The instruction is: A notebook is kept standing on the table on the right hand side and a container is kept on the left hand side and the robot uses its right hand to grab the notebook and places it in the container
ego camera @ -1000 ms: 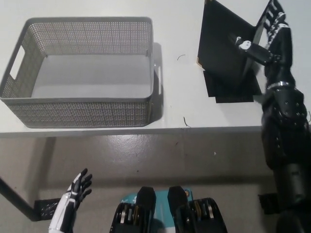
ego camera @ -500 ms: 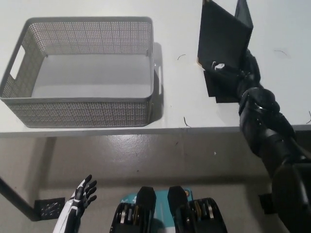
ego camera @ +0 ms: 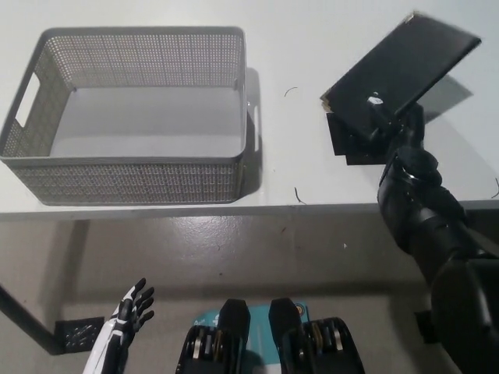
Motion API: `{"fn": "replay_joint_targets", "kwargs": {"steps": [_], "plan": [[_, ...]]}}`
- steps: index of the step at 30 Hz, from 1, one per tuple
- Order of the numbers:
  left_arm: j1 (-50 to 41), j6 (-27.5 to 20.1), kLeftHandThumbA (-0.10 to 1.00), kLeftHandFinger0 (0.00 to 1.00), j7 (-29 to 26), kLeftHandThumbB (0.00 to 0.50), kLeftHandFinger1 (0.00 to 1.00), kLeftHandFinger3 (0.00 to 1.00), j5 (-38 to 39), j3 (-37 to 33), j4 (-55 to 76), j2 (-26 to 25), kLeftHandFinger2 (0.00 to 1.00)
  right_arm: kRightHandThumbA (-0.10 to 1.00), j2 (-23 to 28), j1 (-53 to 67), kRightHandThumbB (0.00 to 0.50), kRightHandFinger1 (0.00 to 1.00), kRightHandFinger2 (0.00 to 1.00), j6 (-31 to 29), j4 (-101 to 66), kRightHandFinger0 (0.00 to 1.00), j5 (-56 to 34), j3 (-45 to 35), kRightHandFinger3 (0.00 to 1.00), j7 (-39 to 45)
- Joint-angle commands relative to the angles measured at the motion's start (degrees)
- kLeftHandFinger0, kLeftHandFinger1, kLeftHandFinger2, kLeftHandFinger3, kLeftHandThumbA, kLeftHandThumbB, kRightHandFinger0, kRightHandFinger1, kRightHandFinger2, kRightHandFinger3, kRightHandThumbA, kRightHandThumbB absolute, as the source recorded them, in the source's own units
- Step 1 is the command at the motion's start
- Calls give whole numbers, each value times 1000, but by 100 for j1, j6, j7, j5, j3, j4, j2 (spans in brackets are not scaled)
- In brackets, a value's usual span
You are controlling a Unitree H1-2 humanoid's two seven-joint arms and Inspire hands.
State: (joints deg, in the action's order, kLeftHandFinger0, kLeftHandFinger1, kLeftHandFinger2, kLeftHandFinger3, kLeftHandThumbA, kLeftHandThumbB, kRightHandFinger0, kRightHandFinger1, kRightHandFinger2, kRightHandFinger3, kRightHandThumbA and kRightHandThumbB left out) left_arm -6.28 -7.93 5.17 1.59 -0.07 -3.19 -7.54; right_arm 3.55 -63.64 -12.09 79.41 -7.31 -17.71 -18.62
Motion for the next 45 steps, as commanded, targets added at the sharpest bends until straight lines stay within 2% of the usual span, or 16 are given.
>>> {"fn": "replay_joint_targets", "kwargs": {"steps": [1,4,8,10,11,13,19,21,24,26,30,34,37,42,43,45], "plan": [[33,-249,1000,1000,135,121,1000,1000,84,-8,80,-75,1000,-100,-48,-677,113,211,618,-730,-552,0,-13,99,685,-217],[28,-255,1000,1000,129,126,1000,1000,61,-6,55,-98,1000,-100,-157,-716,106,218,630,-889,-1107,0,-4,164,700,-162],[35,-239,1000,1000,143,134,1000,1000,71,-17,45,-112,1000,-100,-242,-718,78,245,684,-655,-2129,0,486,601,715,-387],[33,-176,1000,1000,131,125,1000,1000,53,-21,88,-110,1000,-100,-341,-719,65,231,643,-438,-2832,0,471,707,734,-263],[35,-174,1000,1000,102,125,1000,1000,17,-19,83,-102,1000,-100,-391,-726,71,209,604,-390,-3102,0,421,743,752,-165],[56,-213,1000,1000,104,129,1000,1000,5,-14,33,-121,1000,-100,-546,-826,93,234,642,-93,-3650,0,531,895,816,-228],[71,-236,1000,1000,85,149,1000,1000,-81,-39,-36,-128,1000,-100,-857,-1068,102,200,590,292,-4084,0,809,1328,765,-241],[75,-292,1000,1000,63,157,1000,1000,-139,-49,-78,-128,1000,-100,-1011,-1126,118,168,558,279,-3981,0,981,1542,725,-312],[72,-254,1000,1000,76,167,1000,1000,-165,-65,-84,-138,1000,-100,-1224,-1215,133,183,600,445,-3718,0,1323,1917,735,-491],[89,-280,1000,1000,84,166,1000,1000,-152,-70,-119,-139,1000,-100,-1304,-1265,133,158,579,594,-3597,0,1373,2040,671,-545],[130,-325,1000,1000,94,176,1000,1000,-195,-104,-169,-161,1000,-100,-1528,-1386,122,219,690,149,-2471,0,1645,2476,738,-606],[134,-358,1000,1000,102,157,1000,1000,-216,-142,-158,-173,1000,-100,-1644,-1496,118,201,682,-256,-1629,0,1726,2738,747,-585],[121,-259,1000,1000,98,146,1000,1000,-204,-153,-92,-174,1000,-100,-1736,-1583,94,248,711,-387,-1035,0,1871,3002,794,-505],[110,-133,1000,1000,82,155,1000,1000,-231,-165,5,-174,1000,-100,-1765,-1684,91,266,724,-237,-535,0,2105,3370,813,-524],[121,-134,1000,1000,80,164,1000,1000,-250,-171,-2,-182,1000,-100,-1738,-1684,98,247,698,-264,-472,0,2159,3444,767,-524],[123,-89,1000,1000,52,176,1000,1000,-314,-176,27,-195,1000,-100,-1687,-1670,141,302,692,-327,-378,3,2307,3616,707,-674]]}}
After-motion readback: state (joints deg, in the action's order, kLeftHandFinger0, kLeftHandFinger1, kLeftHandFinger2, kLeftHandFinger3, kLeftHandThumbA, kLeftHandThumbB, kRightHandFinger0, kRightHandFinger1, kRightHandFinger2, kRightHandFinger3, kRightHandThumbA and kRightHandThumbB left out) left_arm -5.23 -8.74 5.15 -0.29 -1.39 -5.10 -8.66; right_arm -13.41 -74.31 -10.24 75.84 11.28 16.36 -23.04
